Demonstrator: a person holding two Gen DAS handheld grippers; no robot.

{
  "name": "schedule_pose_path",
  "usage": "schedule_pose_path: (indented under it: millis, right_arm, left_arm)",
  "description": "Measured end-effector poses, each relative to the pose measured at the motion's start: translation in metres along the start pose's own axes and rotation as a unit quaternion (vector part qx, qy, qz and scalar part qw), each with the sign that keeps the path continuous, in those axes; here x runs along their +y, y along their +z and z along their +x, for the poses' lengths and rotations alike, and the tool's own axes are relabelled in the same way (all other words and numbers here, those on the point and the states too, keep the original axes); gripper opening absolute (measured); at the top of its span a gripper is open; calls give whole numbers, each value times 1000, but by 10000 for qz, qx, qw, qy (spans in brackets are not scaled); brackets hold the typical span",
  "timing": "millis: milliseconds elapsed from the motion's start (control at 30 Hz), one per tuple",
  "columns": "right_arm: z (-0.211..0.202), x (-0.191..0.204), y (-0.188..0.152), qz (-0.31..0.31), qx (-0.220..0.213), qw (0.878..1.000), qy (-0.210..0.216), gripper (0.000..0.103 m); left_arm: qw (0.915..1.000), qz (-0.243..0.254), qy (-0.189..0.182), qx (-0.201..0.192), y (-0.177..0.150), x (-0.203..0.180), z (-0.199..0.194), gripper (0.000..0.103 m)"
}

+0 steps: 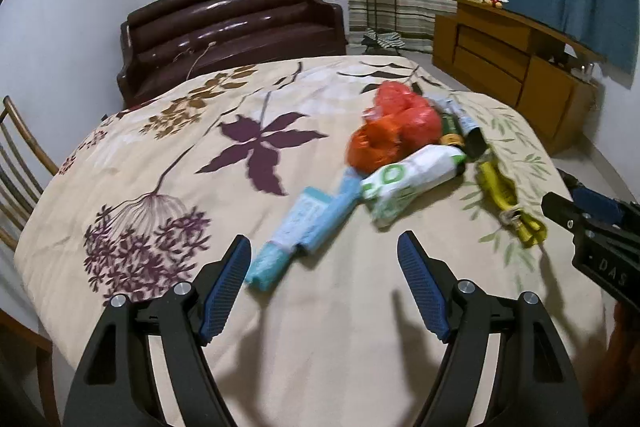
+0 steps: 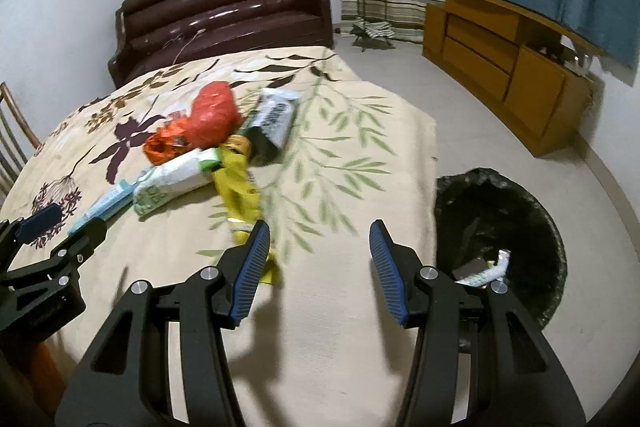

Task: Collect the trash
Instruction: 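Move both open tools back toward the remaining trash on the table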

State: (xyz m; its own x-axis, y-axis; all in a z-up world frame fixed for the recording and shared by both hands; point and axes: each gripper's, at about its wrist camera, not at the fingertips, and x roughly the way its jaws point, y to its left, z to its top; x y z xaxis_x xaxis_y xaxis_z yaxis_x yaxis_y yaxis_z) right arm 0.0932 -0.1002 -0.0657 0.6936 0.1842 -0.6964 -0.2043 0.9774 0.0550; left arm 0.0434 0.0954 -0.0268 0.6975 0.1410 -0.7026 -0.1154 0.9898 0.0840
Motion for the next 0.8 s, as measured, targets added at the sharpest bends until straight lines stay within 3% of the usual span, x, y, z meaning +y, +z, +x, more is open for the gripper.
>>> schedule_pose_path:
  millis: [633, 800]
  right_arm:
    - [26, 31, 5, -296, 367, 9989, 7, 51]
    - [28, 33, 5, -328, 406, 9986, -11, 50]
  left_arm:
    - [9982, -433, 100, 394, -12, 55, 19, 73]
    - [9985, -312, 30, 441, -7, 56, 26, 73]
